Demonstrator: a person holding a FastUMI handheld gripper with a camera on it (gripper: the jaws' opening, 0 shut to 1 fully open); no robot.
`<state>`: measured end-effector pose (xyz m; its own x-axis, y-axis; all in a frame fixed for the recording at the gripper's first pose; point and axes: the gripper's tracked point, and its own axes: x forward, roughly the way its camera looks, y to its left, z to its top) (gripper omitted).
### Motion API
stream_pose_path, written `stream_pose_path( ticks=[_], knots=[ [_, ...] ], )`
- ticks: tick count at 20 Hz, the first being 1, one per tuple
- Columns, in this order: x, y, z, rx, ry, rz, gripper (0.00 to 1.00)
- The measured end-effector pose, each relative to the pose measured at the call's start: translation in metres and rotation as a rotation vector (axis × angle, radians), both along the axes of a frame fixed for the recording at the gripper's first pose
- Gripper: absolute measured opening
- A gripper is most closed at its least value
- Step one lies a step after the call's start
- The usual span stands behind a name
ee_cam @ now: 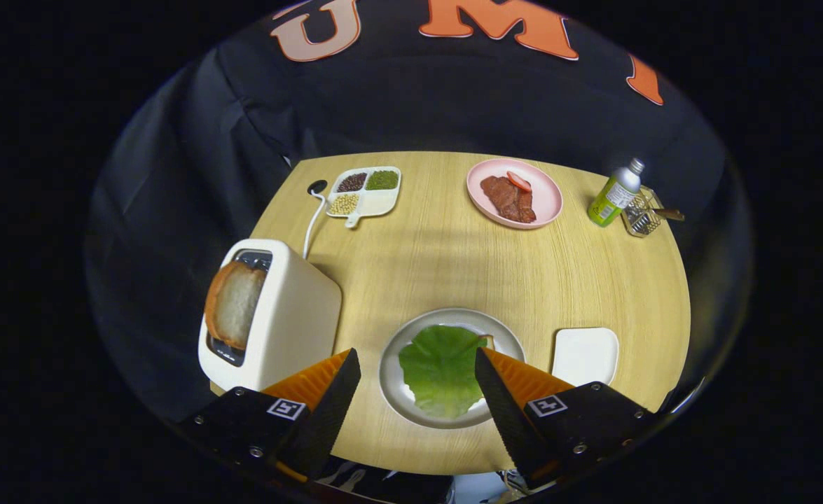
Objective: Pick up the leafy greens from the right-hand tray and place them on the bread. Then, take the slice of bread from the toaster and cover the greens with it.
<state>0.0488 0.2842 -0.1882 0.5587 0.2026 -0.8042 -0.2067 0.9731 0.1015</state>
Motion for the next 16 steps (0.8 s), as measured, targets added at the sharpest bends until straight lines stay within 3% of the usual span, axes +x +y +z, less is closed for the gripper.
stream_pose_path(
  ticks=[8,16],
  knots=[
    [0.005,0.097,0.046,0.068,-0.023,0.113,0.99],
    [0.006,0.157,0.039,0.059,0.020,0.179,0.98]
  ],
)
